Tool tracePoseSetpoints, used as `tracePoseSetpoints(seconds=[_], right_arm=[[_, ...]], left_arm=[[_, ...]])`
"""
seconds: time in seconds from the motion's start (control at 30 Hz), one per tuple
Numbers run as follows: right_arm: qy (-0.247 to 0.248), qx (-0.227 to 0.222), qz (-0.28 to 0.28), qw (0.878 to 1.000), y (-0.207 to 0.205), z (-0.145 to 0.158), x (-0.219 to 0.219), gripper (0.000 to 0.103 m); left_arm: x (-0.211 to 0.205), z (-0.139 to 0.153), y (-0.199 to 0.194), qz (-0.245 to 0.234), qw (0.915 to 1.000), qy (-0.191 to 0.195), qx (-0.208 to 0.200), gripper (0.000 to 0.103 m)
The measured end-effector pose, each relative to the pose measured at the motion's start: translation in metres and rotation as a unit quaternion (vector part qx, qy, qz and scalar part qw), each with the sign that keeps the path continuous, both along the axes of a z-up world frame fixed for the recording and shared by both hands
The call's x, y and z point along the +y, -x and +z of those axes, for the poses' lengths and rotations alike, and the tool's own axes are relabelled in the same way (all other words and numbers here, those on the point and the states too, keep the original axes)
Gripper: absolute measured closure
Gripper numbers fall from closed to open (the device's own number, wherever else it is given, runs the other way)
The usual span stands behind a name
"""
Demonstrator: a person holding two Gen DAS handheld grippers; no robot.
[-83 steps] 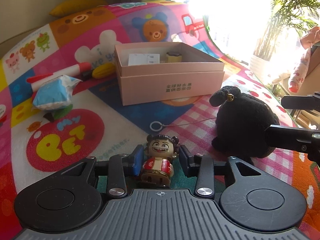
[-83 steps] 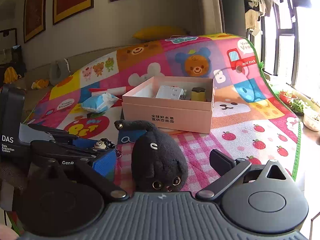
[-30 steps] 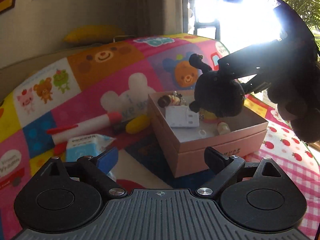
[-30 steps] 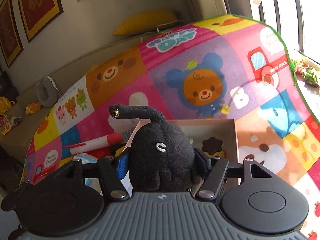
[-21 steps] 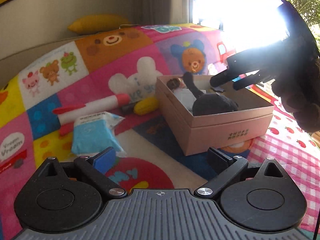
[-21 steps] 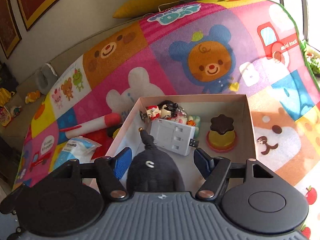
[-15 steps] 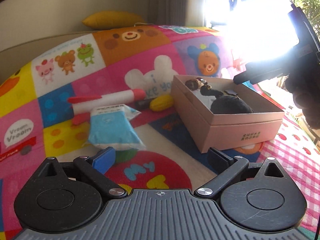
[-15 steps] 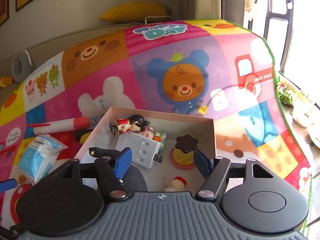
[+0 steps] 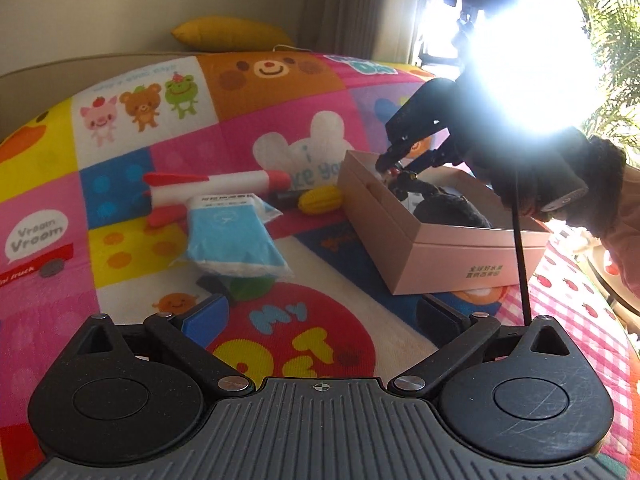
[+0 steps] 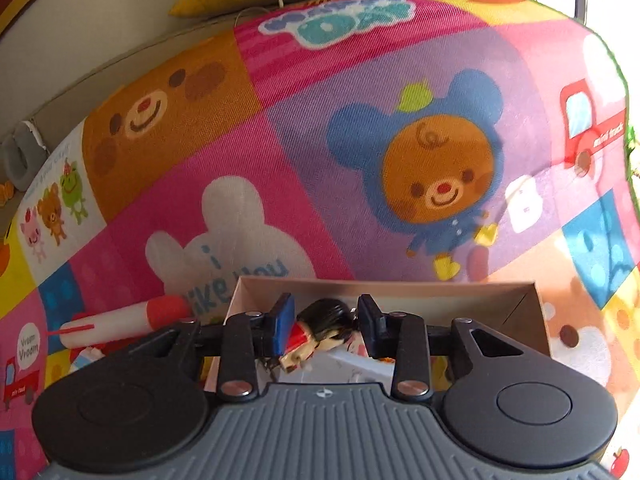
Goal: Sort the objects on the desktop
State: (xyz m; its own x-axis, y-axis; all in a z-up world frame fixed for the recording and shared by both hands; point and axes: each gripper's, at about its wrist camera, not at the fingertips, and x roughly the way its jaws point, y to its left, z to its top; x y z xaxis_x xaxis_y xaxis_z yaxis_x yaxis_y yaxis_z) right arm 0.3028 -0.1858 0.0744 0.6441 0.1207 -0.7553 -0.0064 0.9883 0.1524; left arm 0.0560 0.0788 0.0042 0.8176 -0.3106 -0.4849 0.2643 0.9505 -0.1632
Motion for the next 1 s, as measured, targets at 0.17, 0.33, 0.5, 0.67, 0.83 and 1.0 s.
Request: tracePoseSetpoints(seconds=[0.17,0.33,0.5,0.67,0.83,1.0], right_arm=[[-0.006,0.042,0.07,0.997,0.038,0.012,0.007,0.075],[0.008,-0.008,0.056,0.998,0.052,0.051,0.01,0.075],[0.004,0.0,0.101,0.995,0.04,0.05,0.058,0.058],[0.11,0.009,0.145,0.983,0.012,0.016,0.13,0.057],[0.15,0.036,0.122,0.98,-0.021,-0.014,0.154,0.057],[0.135,0.059,0.089,0.985,-0.046,-0.026,0.148,0.057]], left_arm=[[0.006,-0.008,-0.002,-0.001,0.9998,0.02,0.007,0.0],[0.012,-0.011,-0.005,0.004,0.9987,0.049,0.013,0.0],[0.014,-0.011,-0.002,0.021,0.9982,0.056,0.009,0.0],[0.022,-0.013,-0.003,0.029,0.9965,0.077,0.012,0.0],[0.031,-0.014,-0.004,0.042,0.9934,0.106,0.016,0.0],[0.034,-0.015,-0.005,0.042,0.9917,0.12,0.017,0.0]])
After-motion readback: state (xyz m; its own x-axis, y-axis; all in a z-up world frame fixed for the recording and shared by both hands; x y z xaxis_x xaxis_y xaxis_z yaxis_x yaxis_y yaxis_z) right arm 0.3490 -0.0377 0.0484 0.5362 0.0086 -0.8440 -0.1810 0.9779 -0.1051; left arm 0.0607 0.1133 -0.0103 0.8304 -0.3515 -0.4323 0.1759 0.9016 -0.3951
